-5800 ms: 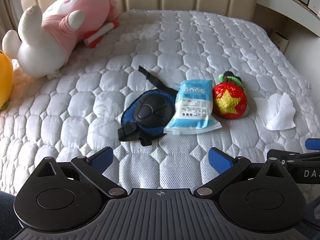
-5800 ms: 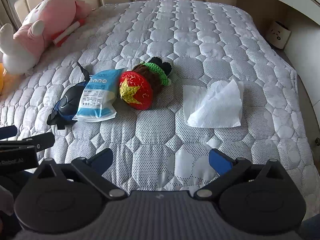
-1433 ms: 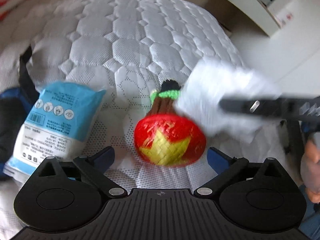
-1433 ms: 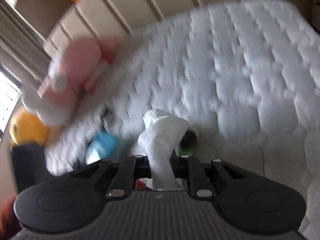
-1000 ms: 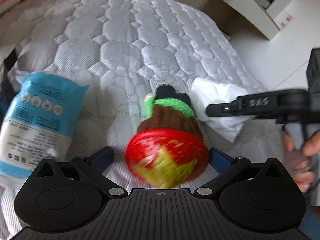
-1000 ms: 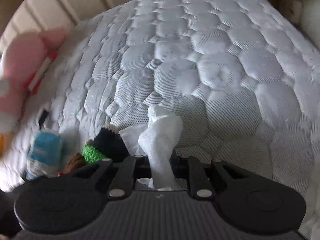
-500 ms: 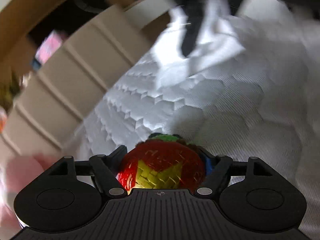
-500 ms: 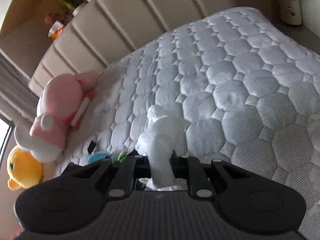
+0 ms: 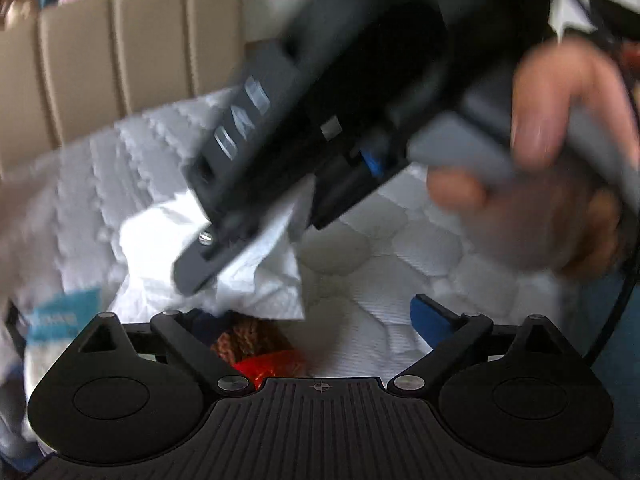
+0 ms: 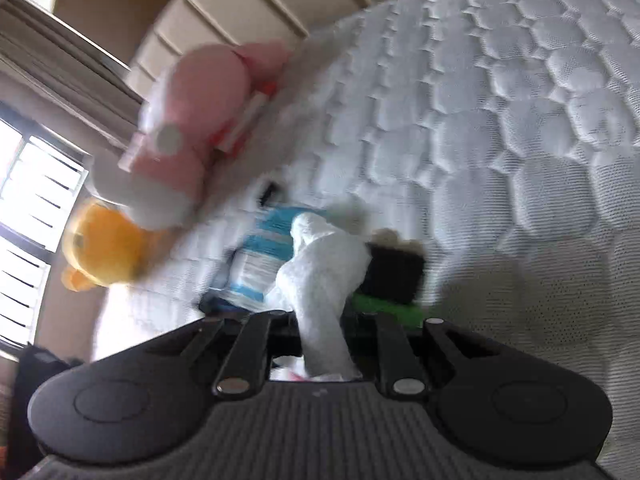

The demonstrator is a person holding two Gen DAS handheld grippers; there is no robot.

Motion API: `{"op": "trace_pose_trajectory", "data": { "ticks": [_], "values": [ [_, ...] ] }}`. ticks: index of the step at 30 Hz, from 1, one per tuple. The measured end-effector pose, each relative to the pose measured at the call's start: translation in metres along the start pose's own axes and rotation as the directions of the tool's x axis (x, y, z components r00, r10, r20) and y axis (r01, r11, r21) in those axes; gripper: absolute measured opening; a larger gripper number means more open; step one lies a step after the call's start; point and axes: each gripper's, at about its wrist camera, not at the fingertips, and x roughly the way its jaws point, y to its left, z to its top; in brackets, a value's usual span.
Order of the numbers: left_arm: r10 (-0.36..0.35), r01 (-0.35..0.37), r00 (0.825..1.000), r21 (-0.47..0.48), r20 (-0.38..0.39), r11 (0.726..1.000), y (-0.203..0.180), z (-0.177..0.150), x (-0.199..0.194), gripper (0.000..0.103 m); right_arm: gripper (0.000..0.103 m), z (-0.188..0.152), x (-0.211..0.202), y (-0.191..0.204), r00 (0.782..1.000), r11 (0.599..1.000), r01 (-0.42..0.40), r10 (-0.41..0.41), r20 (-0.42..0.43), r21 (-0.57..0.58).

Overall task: Organize soft objects
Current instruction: 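Wipe the tissue in the right gripper over the strawberry held by the left gripper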

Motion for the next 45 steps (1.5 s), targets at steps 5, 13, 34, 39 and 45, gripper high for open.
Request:
{"op": "trace_pose_trajectory", "data": {
  "ticks": [5,13,34,39,45],
  "values": [
    [0.163,-0.154,0.986,-0.152,0.045,0.976,0.017,0.001,-0.016,0.1,0.021,-0.005,-0.002,-0.02,0.993,0.991,0.118,-0.116,-0.03,0.07],
    [0.2,-0.199,0.968,0.02,-0.154,0.98,-0.001,-0.021,0.033,0.077,0.022,-0.002,-0.007,-0.02,0.985,0.984,0.174,-0.173,-0.006,0.05],
    [0.272,-0.289,0.939,-0.054,-0.213,0.956,0.013,-0.015,0.035,0.09,0.021,0.003,-0.014,-0.051,0.963,0.954,0.268,-0.271,0.003,0.131],
    [0.262,-0.283,0.938,-0.065,-0.227,0.957,0.016,-0.016,0.03,0.093,0.021,0.001,-0.007,-0.041,0.904,0.905,0.426,-0.426,0.031,0.008],
    [0.257,-0.279,0.938,-0.066,-0.23,0.958,0.008,-0.004,0.036,0.093,0.021,0.004,-0.038,-0.023,0.944,0.965,0.263,-0.26,0.2,0.014]
  ]
}}
